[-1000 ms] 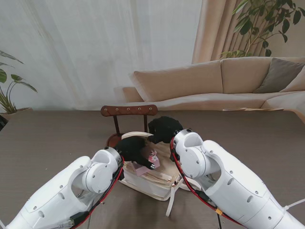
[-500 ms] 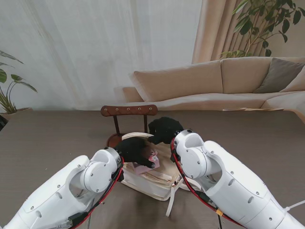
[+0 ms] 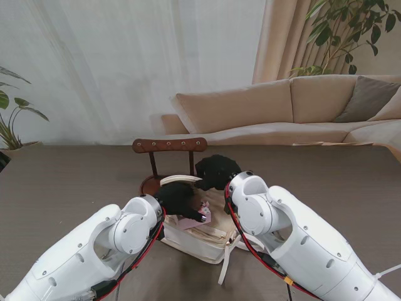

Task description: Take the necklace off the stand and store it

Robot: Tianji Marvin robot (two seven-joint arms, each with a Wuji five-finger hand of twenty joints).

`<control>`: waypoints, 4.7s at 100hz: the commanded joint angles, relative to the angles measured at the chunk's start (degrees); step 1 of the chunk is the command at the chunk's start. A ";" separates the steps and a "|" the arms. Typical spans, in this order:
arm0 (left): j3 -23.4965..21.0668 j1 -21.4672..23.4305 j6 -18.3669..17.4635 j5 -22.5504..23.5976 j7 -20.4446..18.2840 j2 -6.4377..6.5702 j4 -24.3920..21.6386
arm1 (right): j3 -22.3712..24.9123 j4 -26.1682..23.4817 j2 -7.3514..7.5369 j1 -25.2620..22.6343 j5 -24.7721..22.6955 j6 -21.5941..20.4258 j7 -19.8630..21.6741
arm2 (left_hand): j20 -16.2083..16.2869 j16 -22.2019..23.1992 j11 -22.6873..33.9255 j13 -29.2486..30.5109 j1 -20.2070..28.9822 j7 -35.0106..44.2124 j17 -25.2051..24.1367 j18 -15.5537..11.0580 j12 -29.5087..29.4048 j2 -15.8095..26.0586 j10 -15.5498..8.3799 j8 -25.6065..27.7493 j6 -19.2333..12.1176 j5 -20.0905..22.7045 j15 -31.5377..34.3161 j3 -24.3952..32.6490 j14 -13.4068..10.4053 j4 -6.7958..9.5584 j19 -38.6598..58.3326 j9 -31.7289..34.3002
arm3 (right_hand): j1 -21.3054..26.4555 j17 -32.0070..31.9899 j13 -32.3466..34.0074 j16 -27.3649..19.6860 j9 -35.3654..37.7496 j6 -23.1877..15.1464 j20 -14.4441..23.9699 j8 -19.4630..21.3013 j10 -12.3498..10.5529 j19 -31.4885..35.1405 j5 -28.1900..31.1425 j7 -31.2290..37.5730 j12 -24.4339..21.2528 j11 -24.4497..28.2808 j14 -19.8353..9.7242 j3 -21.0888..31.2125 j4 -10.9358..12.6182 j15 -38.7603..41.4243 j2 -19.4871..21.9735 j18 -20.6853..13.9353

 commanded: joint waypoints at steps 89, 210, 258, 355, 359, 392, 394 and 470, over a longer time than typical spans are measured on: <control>-0.64 1.44 1.56 5.44 -0.73 -0.18 -5.02 | -0.18 -0.14 0.01 -0.22 0.59 -0.28 1.27 | -4.52 -3.12 0.68 -7.40 0.03 3.31 0.54 2.64 -4.31 6.97 4.25 -4.24 -3.65 4.01 -1.64 -0.67 4.83 2.74 -9.35 -7.58 | 2.41 23.44 1.45 0.72 5.02 -1.47 2.14 1.23 1.91 3.31 1.92 0.92 0.87 4.09 -6.48 4.65 0.83 3.60 -0.85 -1.01; -10.10 14.87 1.57 3.23 -6.70 1.43 -16.86 | -0.91 -0.17 0.06 -0.22 1.05 -0.09 1.77 | 7.09 9.93 5.66 22.38 3.66 21.08 10.23 -0.84 9.05 12.86 -7.47 13.35 -13.70 23.61 12.59 0.45 -3.89 4.03 20.99 23.89 | 2.40 23.43 1.45 0.74 5.02 -1.40 2.09 1.32 1.94 3.26 1.93 0.81 0.84 4.12 -6.61 4.62 0.84 3.64 -0.83 -1.07; -7.20 10.51 -0.55 -6.09 -4.79 0.73 -11.68 | -0.68 0.04 0.09 -0.57 1.86 -0.81 1.89 | 5.72 6.90 2.71 14.79 4.58 16.97 4.77 -1.90 4.58 14.23 -4.96 12.08 -11.38 20.60 7.07 -0.52 -3.02 4.16 14.84 16.83 | 2.46 23.42 1.45 0.76 5.02 -1.41 2.04 1.41 1.91 3.18 1.97 0.81 0.83 4.09 -6.57 4.57 0.84 3.68 -0.80 -1.19; -28.81 31.58 -11.63 5.73 13.69 -2.05 -22.54 | 1.42 -3.33 1.68 -7.27 -2.56 -10.57 2.39 | 11.33 11.21 10.21 26.57 6.46 19.26 8.60 -0.36 14.28 13.94 -8.34 12.98 -14.43 21.41 15.61 -0.02 -3.76 4.49 25.09 23.97 | 1.40 21.84 1.32 -0.99 4.92 -3.96 -0.25 0.77 1.74 -1.95 0.84 0.34 -0.05 1.70 -3.28 2.96 0.96 0.66 1.29 1.20; -29.35 32.07 -11.54 5.95 14.38 -2.16 -22.22 | 1.52 -3.41 1.79 -7.69 -2.70 -11.20 2.46 | 11.42 11.16 9.89 26.20 6.57 18.44 8.08 -0.33 14.50 13.84 -8.13 12.63 -14.38 20.63 15.41 -0.04 -3.56 4.51 25.01 23.07 | 1.29 21.09 1.32 -1.41 4.92 -4.44 -0.33 0.71 1.76 -2.52 0.67 0.23 -0.23 0.96 -2.58 2.52 1.04 -0.01 1.69 1.65; -30.43 31.81 -9.81 6.57 15.68 -2.30 -15.59 | 2.58 -3.19 2.69 -10.50 -6.47 -18.01 2.27 | 12.60 10.70 8.47 24.81 7.79 12.09 5.70 -0.71 15.57 13.45 -7.37 9.30 -14.85 16.64 14.12 0.99 -3.39 4.60 24.83 18.56 | -1.98 5.99 1.16 -11.00 -2.86 -11.72 1.37 -2.77 1.94 -7.20 -0.20 -2.81 1.44 -9.04 1.98 -0.19 2.49 -18.18 4.17 1.23; -30.39 31.63 -9.69 6.51 15.59 -2.28 -15.12 | 2.66 -3.20 2.73 -10.65 -6.73 -18.27 2.20 | 12.69 10.60 8.41 24.42 7.82 11.62 5.35 -0.75 15.69 13.38 -7.19 8.99 -14.82 16.30 13.85 1.19 -3.30 4.57 24.75 18.01 | -2.19 5.14 1.13 -11.62 -4.02 -12.15 1.43 -3.11 2.01 -7.33 -0.23 -3.10 1.55 -9.25 2.23 -0.26 2.55 -19.59 4.15 1.15; -25.90 21.03 -8.74 6.85 10.00 -0.94 -0.16 | 2.03 0.63 3.45 -11.27 -16.22 -27.12 -3.09 | 13.03 7.14 5.09 16.10 8.80 -4.32 -1.59 -4.46 14.61 12.38 -7.03 -7.92 -21.69 -4.13 8.21 2.35 -4.33 4.41 21.69 5.28 | -15.21 -7.50 -11.45 -16.08 -29.19 -11.19 2.91 1.28 4.30 -11.77 -5.84 -17.42 -3.37 -11.78 4.56 -6.44 12.40 -39.29 -1.24 -0.78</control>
